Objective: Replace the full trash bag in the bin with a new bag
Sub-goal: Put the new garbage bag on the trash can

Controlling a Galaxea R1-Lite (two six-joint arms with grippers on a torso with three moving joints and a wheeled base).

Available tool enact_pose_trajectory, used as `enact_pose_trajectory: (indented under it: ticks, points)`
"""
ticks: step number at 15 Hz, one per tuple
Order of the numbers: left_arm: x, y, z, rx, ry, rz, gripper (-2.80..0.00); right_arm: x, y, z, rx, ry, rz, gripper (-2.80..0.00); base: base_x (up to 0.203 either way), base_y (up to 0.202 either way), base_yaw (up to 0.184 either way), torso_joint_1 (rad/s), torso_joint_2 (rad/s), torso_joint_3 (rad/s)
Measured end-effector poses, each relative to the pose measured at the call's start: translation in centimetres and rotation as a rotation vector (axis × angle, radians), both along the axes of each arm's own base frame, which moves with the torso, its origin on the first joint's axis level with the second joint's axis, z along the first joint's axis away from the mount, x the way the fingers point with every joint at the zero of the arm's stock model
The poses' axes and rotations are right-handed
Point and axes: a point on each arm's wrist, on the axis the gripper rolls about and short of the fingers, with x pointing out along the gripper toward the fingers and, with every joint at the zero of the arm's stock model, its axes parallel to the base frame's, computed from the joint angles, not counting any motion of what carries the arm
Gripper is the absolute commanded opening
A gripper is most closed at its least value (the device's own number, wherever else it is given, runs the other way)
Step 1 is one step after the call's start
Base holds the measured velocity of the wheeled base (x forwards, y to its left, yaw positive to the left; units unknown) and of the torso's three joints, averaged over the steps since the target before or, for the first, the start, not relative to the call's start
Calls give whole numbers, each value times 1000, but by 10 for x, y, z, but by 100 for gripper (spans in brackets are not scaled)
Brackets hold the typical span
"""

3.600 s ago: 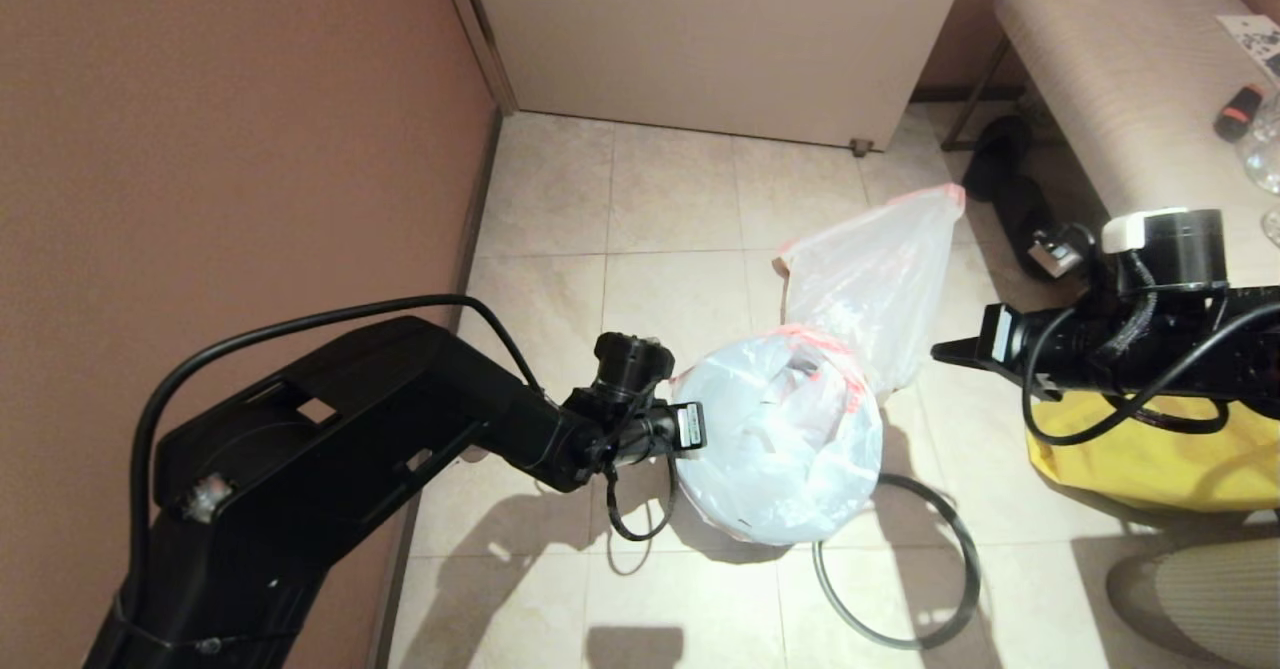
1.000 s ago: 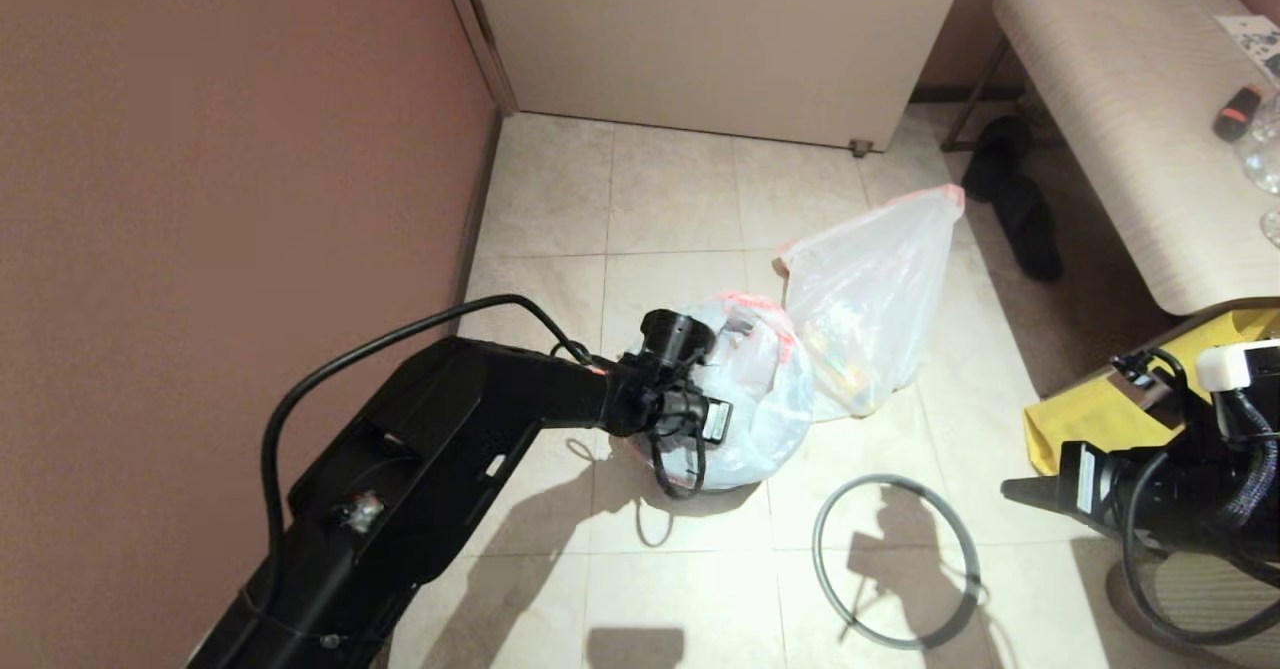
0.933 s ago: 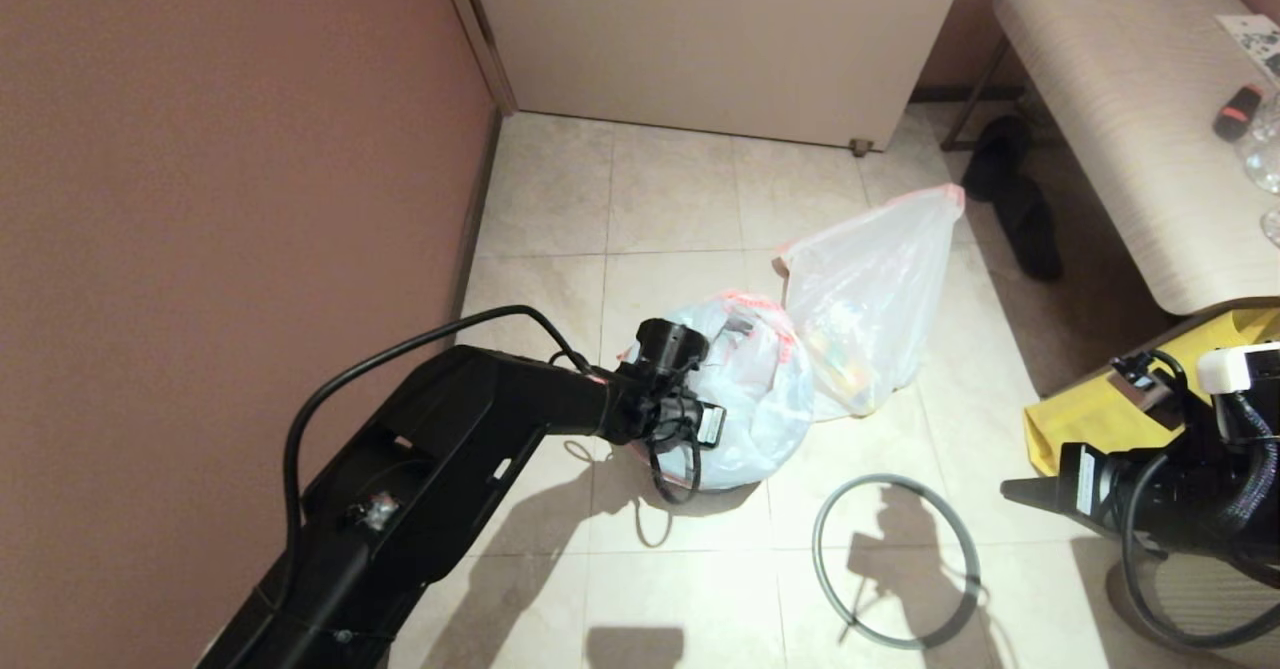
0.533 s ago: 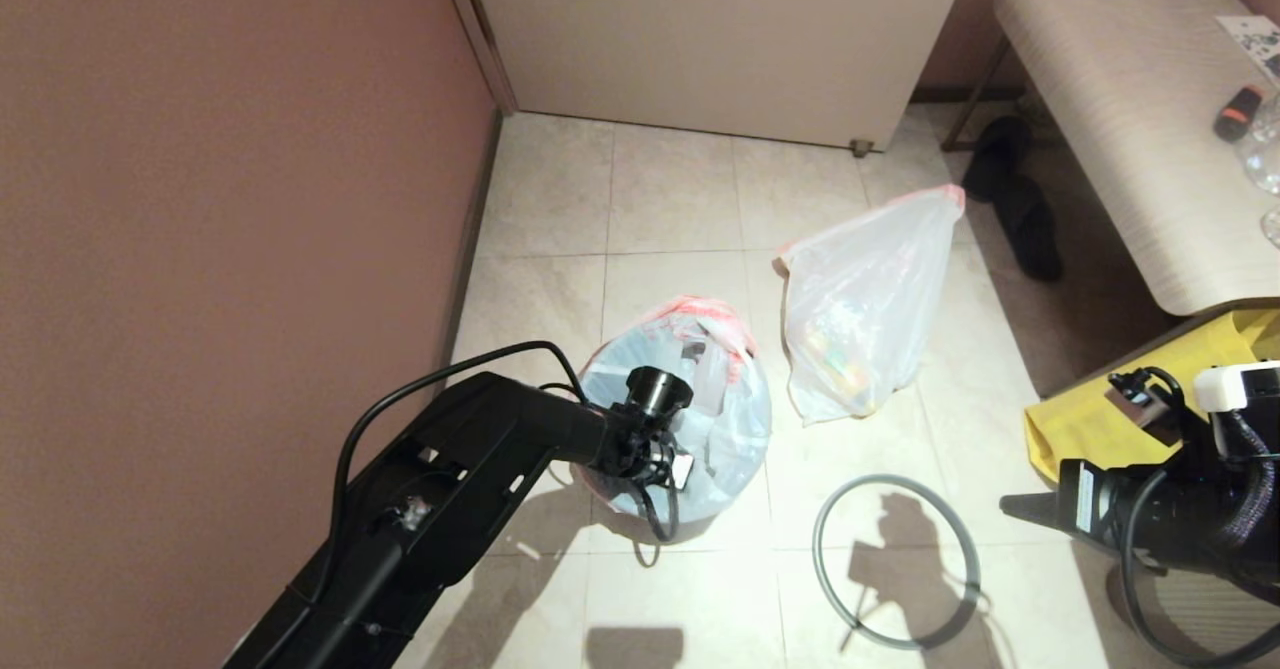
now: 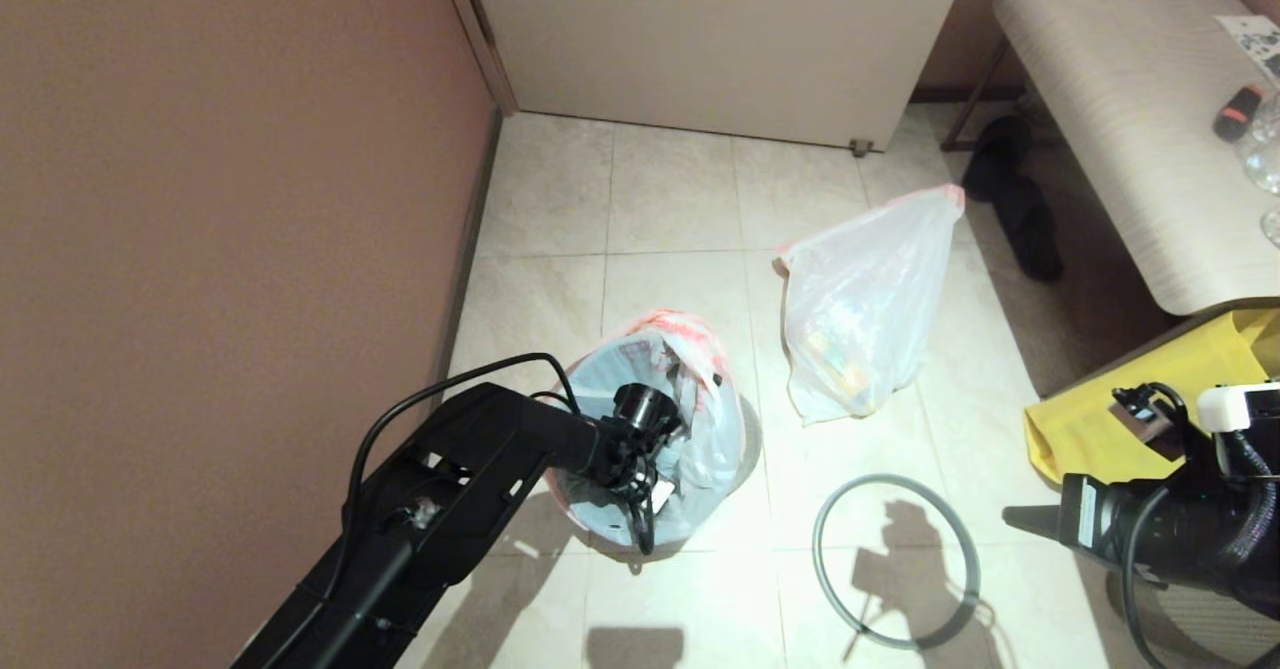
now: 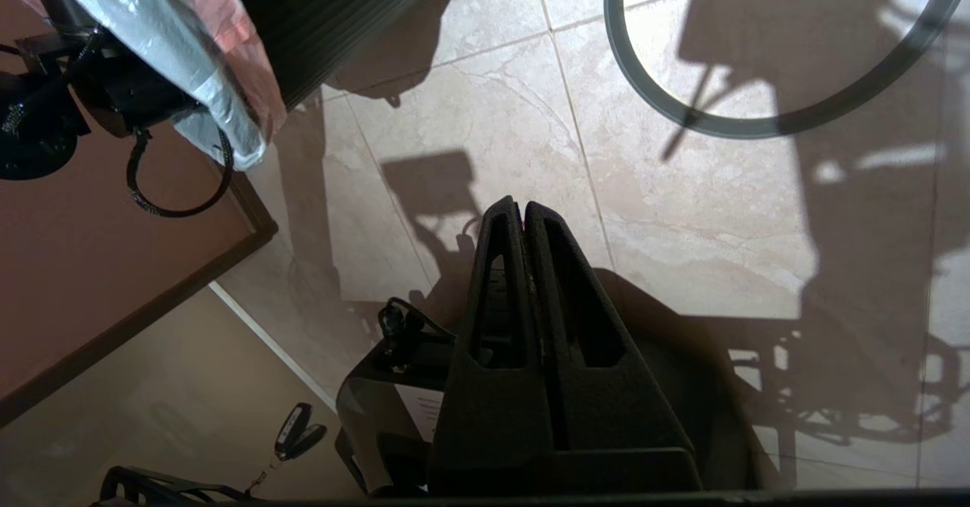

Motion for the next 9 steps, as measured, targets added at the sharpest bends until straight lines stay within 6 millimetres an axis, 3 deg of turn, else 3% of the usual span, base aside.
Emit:
enact_pose_trajectory:
  ticks: [9]
  points:
    - [6, -4, -6, -95, -44, -104, -280, -2, 0, -6, -1, 25, 0, -280, 0, 0, 0, 0, 0, 0]
